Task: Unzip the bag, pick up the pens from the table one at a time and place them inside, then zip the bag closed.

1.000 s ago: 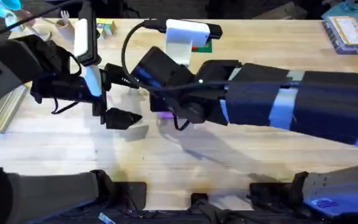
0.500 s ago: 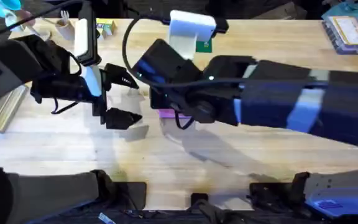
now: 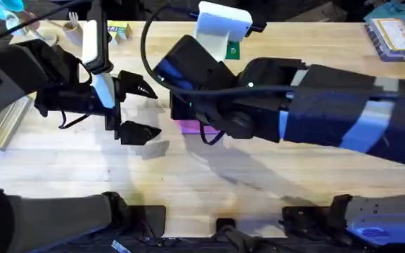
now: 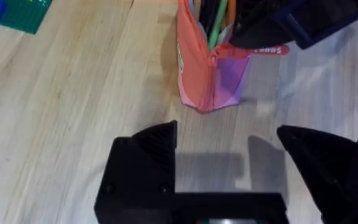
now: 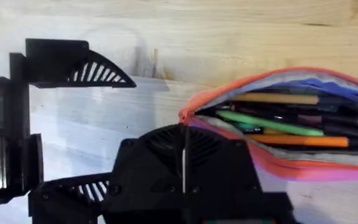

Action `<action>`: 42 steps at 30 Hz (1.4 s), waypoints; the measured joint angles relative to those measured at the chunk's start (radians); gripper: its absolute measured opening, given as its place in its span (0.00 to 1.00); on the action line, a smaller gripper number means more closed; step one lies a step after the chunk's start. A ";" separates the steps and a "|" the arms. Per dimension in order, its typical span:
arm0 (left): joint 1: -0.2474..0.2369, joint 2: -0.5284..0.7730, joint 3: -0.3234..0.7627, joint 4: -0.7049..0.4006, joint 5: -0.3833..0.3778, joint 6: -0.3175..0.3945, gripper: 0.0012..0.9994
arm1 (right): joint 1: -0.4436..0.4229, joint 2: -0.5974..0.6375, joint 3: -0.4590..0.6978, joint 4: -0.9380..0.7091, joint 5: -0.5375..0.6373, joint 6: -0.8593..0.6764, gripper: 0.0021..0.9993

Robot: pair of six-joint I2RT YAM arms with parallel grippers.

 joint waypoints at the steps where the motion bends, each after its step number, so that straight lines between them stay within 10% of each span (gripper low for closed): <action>1: 0.000 0.000 0.000 0.005 0.009 0.000 0.99 | 0.000 0.000 0.000 0.000 0.000 0.000 0.03; 14: -0.010 0.165 0.000 0.048 0.186 0.000 0.99 | 0.000 0.000 0.000 0.000 0.000 0.000 0.03; 24: -0.144 0.215 0.000 0.158 0.217 -0.001 0.99 | 0.000 0.000 0.000 0.000 0.000 0.000 0.03; 42: -0.227 0.215 0.000 0.323 0.189 -0.236 0.92 | -0.003 0.000 0.000 0.000 0.000 0.000 0.03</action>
